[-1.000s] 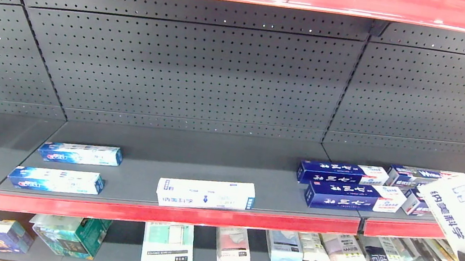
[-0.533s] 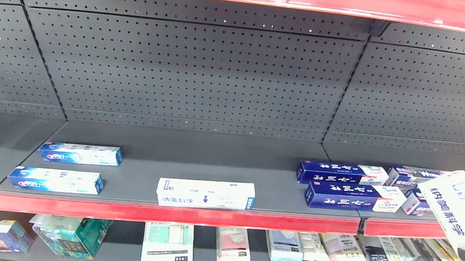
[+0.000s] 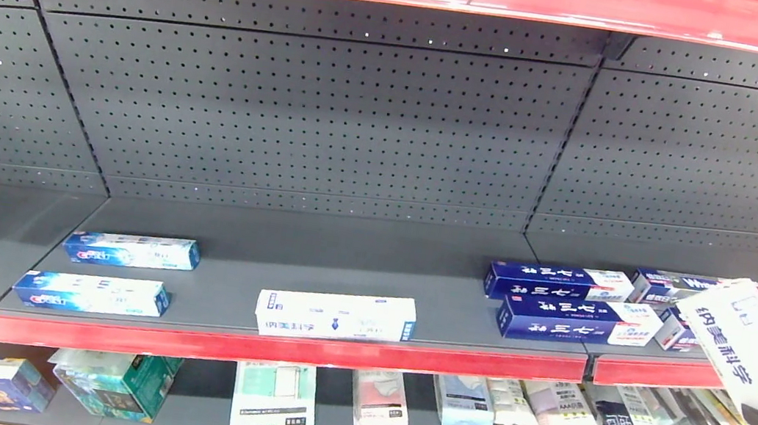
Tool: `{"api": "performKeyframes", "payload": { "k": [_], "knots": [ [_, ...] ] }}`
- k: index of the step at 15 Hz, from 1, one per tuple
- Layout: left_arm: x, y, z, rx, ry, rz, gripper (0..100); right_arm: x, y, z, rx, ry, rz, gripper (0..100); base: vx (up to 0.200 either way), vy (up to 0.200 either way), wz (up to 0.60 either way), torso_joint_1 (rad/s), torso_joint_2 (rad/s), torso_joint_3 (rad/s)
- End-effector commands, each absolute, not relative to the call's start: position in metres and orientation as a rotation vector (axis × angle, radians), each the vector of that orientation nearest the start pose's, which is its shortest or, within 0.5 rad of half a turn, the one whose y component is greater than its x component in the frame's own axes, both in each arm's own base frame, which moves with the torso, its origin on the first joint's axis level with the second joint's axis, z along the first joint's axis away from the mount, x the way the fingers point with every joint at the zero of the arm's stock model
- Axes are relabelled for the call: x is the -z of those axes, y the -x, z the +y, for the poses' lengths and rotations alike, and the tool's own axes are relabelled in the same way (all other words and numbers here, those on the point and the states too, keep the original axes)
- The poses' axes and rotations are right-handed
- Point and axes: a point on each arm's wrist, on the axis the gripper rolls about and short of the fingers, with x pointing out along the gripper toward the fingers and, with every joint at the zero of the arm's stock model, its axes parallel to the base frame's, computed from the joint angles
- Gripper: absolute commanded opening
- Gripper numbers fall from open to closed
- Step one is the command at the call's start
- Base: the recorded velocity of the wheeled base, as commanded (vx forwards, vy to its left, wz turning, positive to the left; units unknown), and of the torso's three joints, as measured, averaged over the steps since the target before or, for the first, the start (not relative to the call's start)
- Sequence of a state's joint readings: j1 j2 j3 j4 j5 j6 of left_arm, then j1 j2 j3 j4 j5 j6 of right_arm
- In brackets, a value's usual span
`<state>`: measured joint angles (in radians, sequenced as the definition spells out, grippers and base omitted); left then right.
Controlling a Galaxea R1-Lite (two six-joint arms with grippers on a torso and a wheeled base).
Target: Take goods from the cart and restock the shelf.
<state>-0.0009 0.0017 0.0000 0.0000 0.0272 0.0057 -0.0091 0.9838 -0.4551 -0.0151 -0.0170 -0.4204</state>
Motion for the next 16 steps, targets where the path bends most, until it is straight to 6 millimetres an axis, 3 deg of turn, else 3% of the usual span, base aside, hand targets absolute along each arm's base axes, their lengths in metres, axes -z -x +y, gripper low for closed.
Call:
{"api": "performKeyframes", "payload": {
  "k": [1,9,11,14,16],
  "knots": [
    [-0.076,0.023,0.001,-0.028,-0.006,0.002,100,-0.176,-0.113,-0.001,-0.084,0.414,0.516,0,0.000,0.000,0.60,0.007,0.01,0.002],
    [-0.076,0.023,0.001,-0.028,-0.006,0.002,100,-0.177,-0.114,-0.001,-0.084,0.414,0.513,0,0.000,0.000,0.60,0.002,0.00,0.002],
    [-0.076,0.023,0.001,-0.026,-0.003,0.002,100,-0.182,-0.117,-0.001,-0.082,0.416,0.503,0,0.000,0.000,0.00,0.000,0.00,0.000],
    [-0.076,0.023,0.001,-0.026,-0.003,0.002,100,-0.192,-0.142,0.001,-0.217,0.474,0.487,0,0.000,0.000,0.00,0.000,0.00,0.000],
    [-0.076,0.023,0.001,-0.026,-0.002,0.002,100,-0.193,-0.169,0.002,-0.317,0.546,0.501,0,0.000,0.000,0.00,0.000,0.00,0.000]
  ]
}}
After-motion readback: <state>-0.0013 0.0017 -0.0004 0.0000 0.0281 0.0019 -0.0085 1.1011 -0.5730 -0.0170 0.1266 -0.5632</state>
